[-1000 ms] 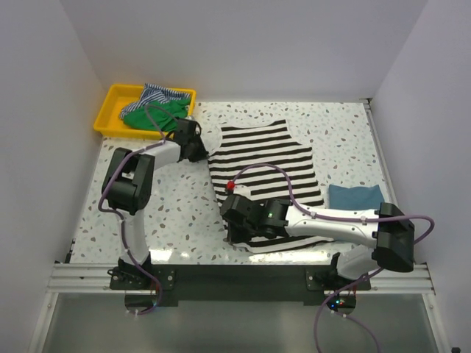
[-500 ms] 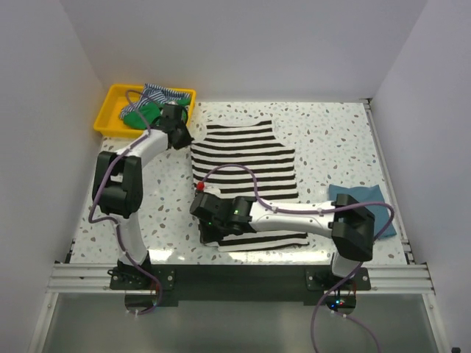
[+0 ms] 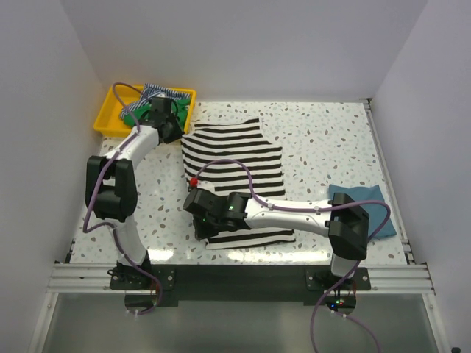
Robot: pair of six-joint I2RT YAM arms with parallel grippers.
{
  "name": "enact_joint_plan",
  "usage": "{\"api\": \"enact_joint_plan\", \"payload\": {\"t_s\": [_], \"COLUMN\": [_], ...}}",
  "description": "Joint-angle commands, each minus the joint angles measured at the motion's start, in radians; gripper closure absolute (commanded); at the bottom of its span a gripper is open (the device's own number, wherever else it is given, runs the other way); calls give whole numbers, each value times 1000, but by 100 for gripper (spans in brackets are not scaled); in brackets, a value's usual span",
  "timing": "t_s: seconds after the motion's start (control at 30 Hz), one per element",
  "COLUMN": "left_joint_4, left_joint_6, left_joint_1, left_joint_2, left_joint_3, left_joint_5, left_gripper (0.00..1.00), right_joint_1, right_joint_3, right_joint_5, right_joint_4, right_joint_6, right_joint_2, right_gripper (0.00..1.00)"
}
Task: Fold and stack the tank tops
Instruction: Flatten the tank top out
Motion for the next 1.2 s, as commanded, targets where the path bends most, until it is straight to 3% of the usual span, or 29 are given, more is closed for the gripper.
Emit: {"api": "enact_joint_plan", "payload": {"t_s": [0.0,0.27,0.4,0.47,0.5,0.57,0.6,0.63,0.9,1.0,1.17], "left_joint_4": [50,51,108,104,101,98,90,90,98,85,90], "left_joint_6": [24,34,24,11,-3,-17,-22,-22,-16,-11,-11], "left_joint_1": [10,11,-2,-12,-15,-15,-15,-12,-7,-9,-9], "left_joint_2": [-19,8,31,50,59,60,48,44,42,56,56], "left_joint_3": [20,67,79,106,110,106,90,90,78,86,70], "left_joint_5": [30,85,211,222,217,194,156,156,170,190,193], "left_gripper": [100,100,100,100,100,100,100,100,100,100,100], "right_joint_1": [7,14,36,37,51,66,69,65,-101,-113,-141], "right_joint_3": [25,89,125,102,96,77,29,28,-242,-208,-78], "right_joint_5": [32,121,176,132,108,104,159,159,183,216,287], "right_joint_4": [-33,-111,-197,-143,-124,-76,-94,-94,-21,-51,-148], "right_joint_6": [-16,-46,-66,-107,-123,-155,-152,-152,-98,-98,-100], "right_joint_2": [-8,26,17,17,18,12,-37,-54,-249,-223,-102], "right_gripper": [100,100,99,89,74,58,37,34,35,37,50]}}
